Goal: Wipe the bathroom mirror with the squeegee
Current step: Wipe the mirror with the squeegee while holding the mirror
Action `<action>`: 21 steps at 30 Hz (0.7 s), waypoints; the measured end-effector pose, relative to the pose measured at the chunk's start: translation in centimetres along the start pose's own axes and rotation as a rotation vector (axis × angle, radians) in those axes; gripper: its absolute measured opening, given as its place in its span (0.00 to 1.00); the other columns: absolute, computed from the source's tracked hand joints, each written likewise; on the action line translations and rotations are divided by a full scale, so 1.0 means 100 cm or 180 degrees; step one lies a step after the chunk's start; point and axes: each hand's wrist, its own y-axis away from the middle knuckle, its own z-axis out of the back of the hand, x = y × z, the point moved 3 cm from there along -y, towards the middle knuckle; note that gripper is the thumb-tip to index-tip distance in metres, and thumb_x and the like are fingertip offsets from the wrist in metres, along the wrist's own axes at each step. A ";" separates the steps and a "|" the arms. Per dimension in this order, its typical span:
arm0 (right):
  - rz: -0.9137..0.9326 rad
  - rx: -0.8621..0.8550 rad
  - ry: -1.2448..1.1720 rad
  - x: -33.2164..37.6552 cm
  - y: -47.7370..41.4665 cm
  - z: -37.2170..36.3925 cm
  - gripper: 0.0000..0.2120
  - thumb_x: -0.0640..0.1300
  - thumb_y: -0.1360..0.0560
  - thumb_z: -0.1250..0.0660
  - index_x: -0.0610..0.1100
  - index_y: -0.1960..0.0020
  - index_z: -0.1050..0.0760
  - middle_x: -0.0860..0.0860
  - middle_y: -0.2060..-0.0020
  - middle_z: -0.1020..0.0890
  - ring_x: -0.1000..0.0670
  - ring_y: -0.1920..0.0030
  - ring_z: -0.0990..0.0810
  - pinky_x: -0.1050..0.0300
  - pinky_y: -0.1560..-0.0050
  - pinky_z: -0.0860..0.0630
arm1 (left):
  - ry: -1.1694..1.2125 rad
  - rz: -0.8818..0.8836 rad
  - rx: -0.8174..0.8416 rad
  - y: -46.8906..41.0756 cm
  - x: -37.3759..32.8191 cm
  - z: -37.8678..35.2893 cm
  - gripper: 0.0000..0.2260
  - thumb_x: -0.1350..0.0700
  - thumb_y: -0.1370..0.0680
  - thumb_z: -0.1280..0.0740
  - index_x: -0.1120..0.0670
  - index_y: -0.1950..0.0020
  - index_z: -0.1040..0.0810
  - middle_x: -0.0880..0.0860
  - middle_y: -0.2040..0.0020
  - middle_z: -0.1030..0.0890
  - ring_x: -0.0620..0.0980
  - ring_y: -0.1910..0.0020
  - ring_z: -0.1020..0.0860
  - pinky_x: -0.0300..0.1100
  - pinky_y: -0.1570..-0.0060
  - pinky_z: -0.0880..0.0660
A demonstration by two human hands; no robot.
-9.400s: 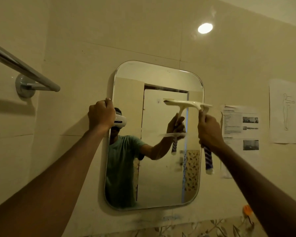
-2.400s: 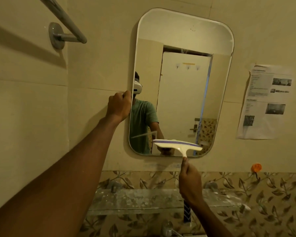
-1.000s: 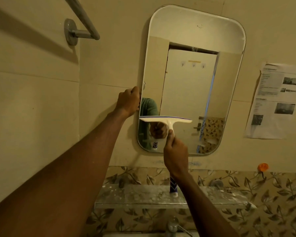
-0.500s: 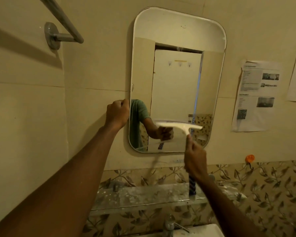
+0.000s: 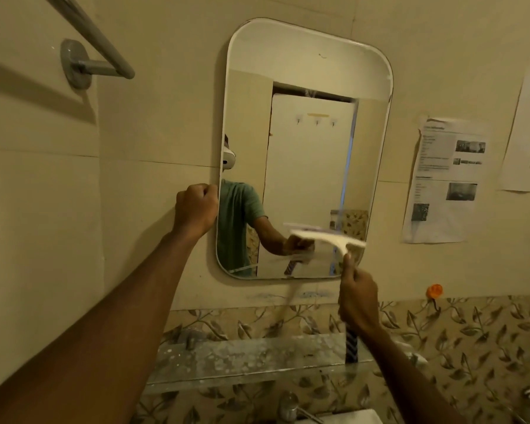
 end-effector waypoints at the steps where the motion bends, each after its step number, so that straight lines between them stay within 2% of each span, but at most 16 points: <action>1: 0.0011 -0.0101 -0.0066 0.009 -0.015 0.007 0.27 0.57 0.18 0.49 0.39 0.65 0.28 0.45 0.75 0.29 0.47 0.76 0.32 0.55 0.76 0.31 | 0.0004 -0.0003 -0.0006 0.000 0.000 0.000 0.20 0.51 0.21 0.44 0.64 0.57 0.21 0.66 0.59 0.18 0.64 0.57 0.18 0.62 0.55 0.20; 5: -0.0191 -0.0349 -0.0226 0.013 -0.047 0.017 0.28 0.59 0.19 0.50 0.38 0.59 0.25 0.42 0.71 0.23 0.46 0.78 0.28 0.59 0.81 0.29 | 0.0026 0.0020 -0.0025 0.002 -0.001 0.000 0.20 0.51 0.20 0.45 0.64 0.57 0.21 0.66 0.58 0.18 0.65 0.56 0.18 0.62 0.54 0.20; 7: -0.0265 -0.0413 -0.0174 -0.006 -0.031 0.006 0.27 0.58 0.19 0.50 0.40 0.62 0.26 0.45 0.73 0.25 0.46 0.77 0.28 0.54 0.77 0.26 | 0.0003 0.0024 -0.0044 0.002 -0.001 -0.001 0.20 0.52 0.20 0.45 0.64 0.57 0.21 0.66 0.58 0.18 0.64 0.56 0.18 0.62 0.53 0.20; 9: -0.0456 -0.0433 -0.0176 -0.029 -0.002 -0.006 0.26 0.57 0.18 0.50 0.43 0.67 0.30 0.47 0.76 0.29 0.48 0.77 0.31 0.53 0.74 0.29 | -0.0029 0.0021 -0.0057 0.002 0.000 -0.002 0.20 0.51 0.20 0.45 0.64 0.57 0.21 0.65 0.59 0.18 0.63 0.57 0.19 0.62 0.53 0.20; 12: -0.0677 -0.0209 -0.0061 -0.049 0.031 -0.010 0.27 0.57 0.18 0.50 0.41 0.70 0.35 0.44 0.77 0.33 0.49 0.79 0.34 0.58 0.77 0.35 | -0.0022 0.0062 -0.0030 0.003 0.000 -0.001 0.20 0.49 0.22 0.45 0.63 0.57 0.21 0.64 0.59 0.18 0.62 0.56 0.19 0.62 0.53 0.20; 14: -0.0590 -0.0102 -0.0047 -0.042 0.029 -0.001 0.27 0.58 0.19 0.50 0.41 0.70 0.34 0.45 0.77 0.34 0.49 0.80 0.35 0.58 0.77 0.35 | -0.0020 0.0084 -0.0002 0.003 0.000 0.000 0.20 0.50 0.21 0.45 0.63 0.57 0.20 0.64 0.58 0.18 0.62 0.56 0.19 0.61 0.53 0.20; 17: -0.0530 -0.0304 -0.0315 -0.016 -0.003 0.018 0.27 0.58 0.18 0.50 0.41 0.65 0.29 0.43 0.75 0.30 0.47 0.78 0.31 0.58 0.78 0.30 | 0.0017 0.0094 -0.0008 0.005 -0.002 0.001 0.19 0.52 0.20 0.45 0.64 0.55 0.20 0.65 0.57 0.18 0.62 0.56 0.18 0.61 0.53 0.20; 21: -0.0864 -0.0613 -0.0539 -0.012 -0.025 0.017 0.29 0.61 0.19 0.52 0.39 0.56 0.25 0.41 0.72 0.28 0.46 0.78 0.30 0.59 0.81 0.29 | 0.0051 0.0107 0.0012 0.005 -0.001 0.001 0.20 0.51 0.20 0.45 0.65 0.55 0.21 0.66 0.57 0.18 0.64 0.56 0.18 0.62 0.53 0.20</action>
